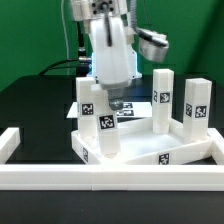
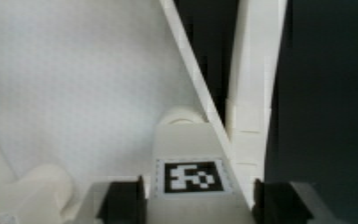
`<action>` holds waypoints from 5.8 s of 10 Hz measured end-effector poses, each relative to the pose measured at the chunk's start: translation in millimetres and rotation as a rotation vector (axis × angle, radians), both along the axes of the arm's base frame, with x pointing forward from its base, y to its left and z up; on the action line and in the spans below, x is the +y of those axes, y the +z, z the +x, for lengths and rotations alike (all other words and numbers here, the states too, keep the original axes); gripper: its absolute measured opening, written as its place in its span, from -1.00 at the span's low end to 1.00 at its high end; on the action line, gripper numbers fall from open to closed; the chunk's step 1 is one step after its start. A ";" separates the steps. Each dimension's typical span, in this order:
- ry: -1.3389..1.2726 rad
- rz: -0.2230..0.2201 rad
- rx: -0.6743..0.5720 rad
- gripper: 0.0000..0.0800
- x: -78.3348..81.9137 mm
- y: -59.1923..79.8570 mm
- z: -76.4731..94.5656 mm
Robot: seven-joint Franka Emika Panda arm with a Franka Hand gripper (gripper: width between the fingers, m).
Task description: Assemble desk
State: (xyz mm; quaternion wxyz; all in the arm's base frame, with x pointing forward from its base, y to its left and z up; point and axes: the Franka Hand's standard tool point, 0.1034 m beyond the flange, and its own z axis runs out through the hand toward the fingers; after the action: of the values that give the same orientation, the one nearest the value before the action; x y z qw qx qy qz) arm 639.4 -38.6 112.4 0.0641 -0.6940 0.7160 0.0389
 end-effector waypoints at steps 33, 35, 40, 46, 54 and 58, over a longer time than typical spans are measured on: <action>1.235 -0.120 -0.193 0.31 4.3 4.6 -4.7; 1.151 -0.117 -0.182 -0.24 2.2 4.3 -5.0; 0.654 -0.098 -0.122 -0.27 -9.8 1.8 -2.7; -0.043 -0.027 -0.088 -0.27 -36.3 0.2 -9.4; 0.179 -0.073 -0.068 0.54 9.5 -6.4 -13.7; 0.449 -0.094 -0.095 0.62 9.8 -7.5 -14.5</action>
Offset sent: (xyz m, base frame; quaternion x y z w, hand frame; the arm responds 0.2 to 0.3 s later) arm 0.0000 0.0000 0.0000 0.0000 0.0000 -0.0650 0.9979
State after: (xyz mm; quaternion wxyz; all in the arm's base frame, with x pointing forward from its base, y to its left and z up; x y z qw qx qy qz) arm 624.9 -28.9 104.9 0.0553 -0.8390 0.5411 -0.0138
